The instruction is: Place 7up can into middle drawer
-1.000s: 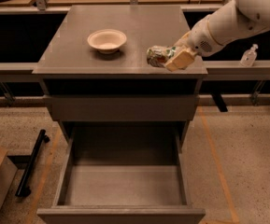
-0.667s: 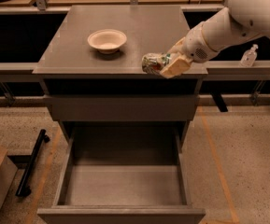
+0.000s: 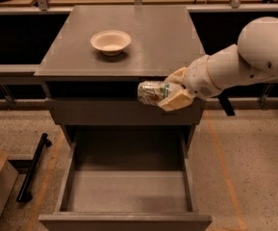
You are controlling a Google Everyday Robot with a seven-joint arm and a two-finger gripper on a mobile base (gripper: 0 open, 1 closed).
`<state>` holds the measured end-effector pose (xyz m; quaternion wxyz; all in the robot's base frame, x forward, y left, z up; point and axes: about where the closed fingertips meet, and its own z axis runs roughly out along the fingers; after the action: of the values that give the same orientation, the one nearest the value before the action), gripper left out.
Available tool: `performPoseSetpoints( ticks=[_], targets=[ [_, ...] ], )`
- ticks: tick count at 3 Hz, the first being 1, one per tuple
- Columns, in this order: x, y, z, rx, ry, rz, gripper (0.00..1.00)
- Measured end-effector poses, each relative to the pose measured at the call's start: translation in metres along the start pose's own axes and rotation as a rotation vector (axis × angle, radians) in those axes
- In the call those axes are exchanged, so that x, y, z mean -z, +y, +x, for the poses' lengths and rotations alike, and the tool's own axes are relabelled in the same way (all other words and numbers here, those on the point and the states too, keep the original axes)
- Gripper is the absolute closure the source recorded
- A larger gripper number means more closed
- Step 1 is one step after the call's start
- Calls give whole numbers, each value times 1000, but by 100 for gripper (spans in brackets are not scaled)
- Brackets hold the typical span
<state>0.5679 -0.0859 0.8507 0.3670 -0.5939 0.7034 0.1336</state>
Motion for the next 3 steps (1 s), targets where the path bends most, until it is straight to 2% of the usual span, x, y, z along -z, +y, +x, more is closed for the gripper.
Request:
performPoseSetpoints(
  ticks=[1,2,3],
  targets=[
    [-38,40,26,-36,-12,-35,100],
    [-99,74,71,-133,16,-109,100],
    [-106,79,76,-148,17,-120,100]
  ],
)
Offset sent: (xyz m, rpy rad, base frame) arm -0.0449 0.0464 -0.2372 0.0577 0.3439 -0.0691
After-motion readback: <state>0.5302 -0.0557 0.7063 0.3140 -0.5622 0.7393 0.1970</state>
